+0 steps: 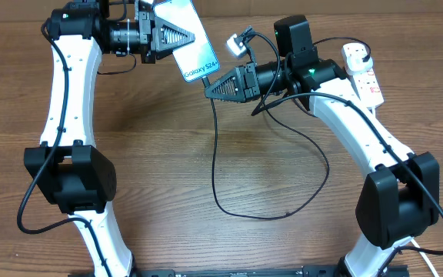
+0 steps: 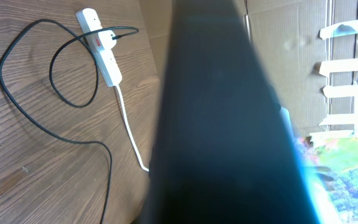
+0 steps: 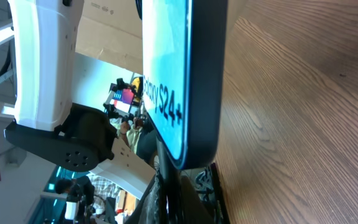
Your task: Plug charger to phone and switch on socket
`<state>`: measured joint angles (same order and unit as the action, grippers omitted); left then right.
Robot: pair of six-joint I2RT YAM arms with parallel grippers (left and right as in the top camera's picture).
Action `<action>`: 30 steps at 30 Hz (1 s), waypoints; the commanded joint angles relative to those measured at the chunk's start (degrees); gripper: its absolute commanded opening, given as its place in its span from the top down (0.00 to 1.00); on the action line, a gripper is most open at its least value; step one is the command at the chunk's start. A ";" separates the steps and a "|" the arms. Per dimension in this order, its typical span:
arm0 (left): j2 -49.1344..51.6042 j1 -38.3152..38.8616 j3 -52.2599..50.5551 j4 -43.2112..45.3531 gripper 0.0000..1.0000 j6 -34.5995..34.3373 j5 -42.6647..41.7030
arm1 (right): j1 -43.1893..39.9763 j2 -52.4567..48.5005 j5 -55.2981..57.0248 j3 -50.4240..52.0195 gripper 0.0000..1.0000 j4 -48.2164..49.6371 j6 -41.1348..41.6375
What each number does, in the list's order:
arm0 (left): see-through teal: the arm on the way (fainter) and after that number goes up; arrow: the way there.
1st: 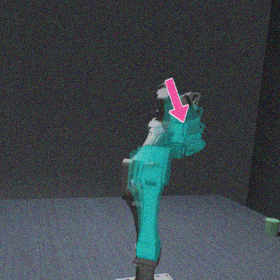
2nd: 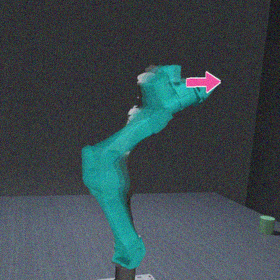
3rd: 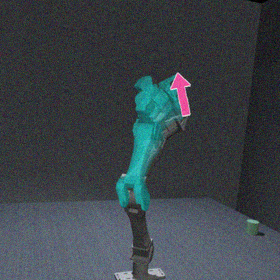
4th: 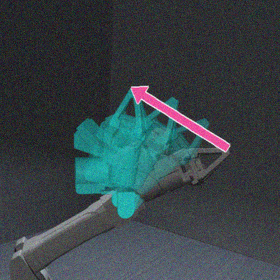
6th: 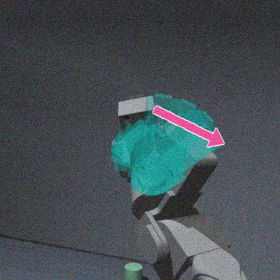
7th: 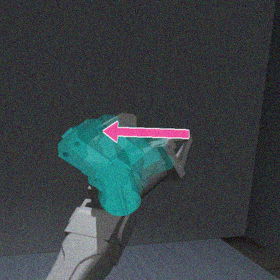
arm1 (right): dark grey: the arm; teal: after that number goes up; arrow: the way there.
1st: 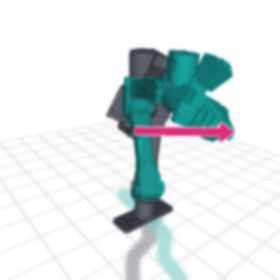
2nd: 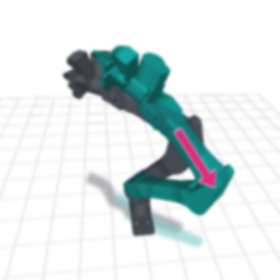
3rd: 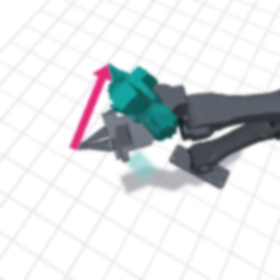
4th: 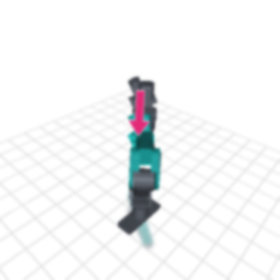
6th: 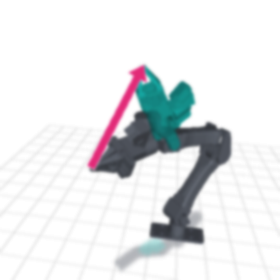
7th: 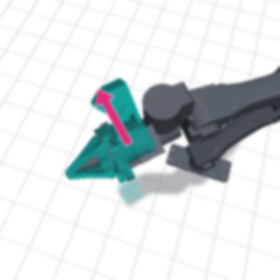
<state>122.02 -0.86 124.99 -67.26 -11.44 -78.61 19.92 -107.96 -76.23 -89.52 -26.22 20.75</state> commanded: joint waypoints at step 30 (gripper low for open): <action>-0.42 1.92 0.79 -13.57 0.96 12.15 -0.44 | 0.37 0.48 1.62 -0.55 0.96 2.34 1.95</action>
<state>122.02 -1.78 124.99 -79.29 -2.31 -77.52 21.06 -107.96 -78.32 -89.43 -25.56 22.46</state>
